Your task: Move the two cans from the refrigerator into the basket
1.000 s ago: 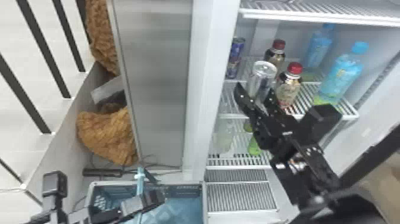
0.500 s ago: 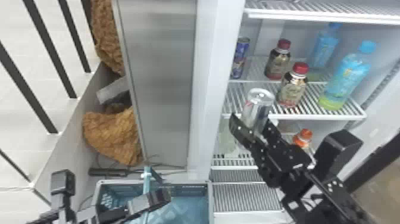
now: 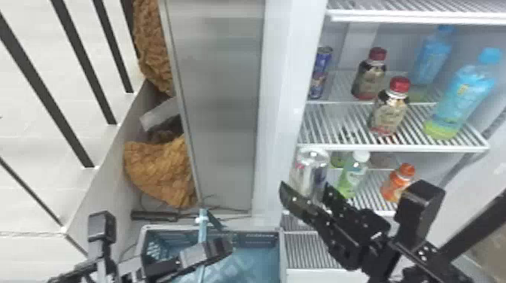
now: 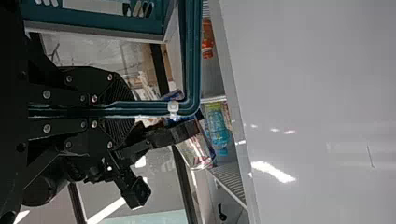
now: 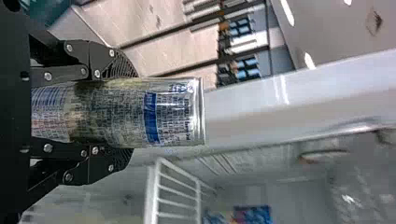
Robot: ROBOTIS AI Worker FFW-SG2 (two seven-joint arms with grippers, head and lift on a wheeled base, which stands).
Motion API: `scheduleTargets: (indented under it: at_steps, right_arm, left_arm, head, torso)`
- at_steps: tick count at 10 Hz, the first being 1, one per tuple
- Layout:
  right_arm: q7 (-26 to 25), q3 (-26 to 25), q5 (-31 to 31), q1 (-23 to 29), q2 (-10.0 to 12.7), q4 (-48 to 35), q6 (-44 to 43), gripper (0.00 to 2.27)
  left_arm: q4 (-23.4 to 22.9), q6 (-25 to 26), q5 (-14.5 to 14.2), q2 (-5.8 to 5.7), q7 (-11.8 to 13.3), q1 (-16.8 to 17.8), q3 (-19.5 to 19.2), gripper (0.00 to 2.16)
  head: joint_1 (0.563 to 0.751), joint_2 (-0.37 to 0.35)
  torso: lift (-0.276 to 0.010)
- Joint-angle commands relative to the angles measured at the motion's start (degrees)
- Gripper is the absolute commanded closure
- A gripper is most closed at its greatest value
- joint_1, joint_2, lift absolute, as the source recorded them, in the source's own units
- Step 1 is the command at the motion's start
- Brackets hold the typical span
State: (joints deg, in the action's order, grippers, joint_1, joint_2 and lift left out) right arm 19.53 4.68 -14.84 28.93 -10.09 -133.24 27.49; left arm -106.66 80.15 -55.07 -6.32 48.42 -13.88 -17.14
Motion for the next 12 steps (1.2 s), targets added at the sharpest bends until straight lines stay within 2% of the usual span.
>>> scheduleTargets:
  at_steps: [1,4,6,9,11,12]
  right_arm:
    - [2.7,0.0,-0.7,-0.4,0.1,0.8,3.6,1.29]
    - [10.6,-0.2,-1.6,-2.5,-0.3,3.5,10.9,1.29]
    - [14.1,2.2,-7.4,-4.0,-1.5,8.4,12.6,1.29]
    - [17.2,3.5,-7.7,-5.5,-1.9,10.8,17.8,1.27]
    - [18.6,4.9,-9.5,-6.3,-2.1,12.7,19.2,1.05]
    - [19.5,5.8,-11.4,-7.1,-2.3,14.5,19.3,0.84]
  left_arm:
    - [0.0,0.0,0.0,0.08,0.0,0.1,0.0,1.19]
    - [0.0,-0.1,0.0,0.08,0.0,0.1,0.0,1.19]
    - [0.0,0.0,0.1,0.08,-0.1,0.4,0.3,1.19]
    - [0.0,-0.1,0.0,0.08,-0.2,0.5,0.3,1.19]
    - [0.0,-0.1,0.0,-0.01,-0.2,0.5,0.5,1.19]
    - [0.0,-0.1,0.0,-0.01,-0.2,0.5,0.5,1.19]
  head:
    - [0.695,-0.016]
    - [0.695,0.023]
    - [0.695,0.047]
    - [0.695,0.114]
    - [0.695,0.128]
    - [0.695,0.144]
  torso:
    - [-0.031]
    - [-0.031]
    - [-0.031]
    - [-0.031]
    - [-0.031]
    - [-0.031]
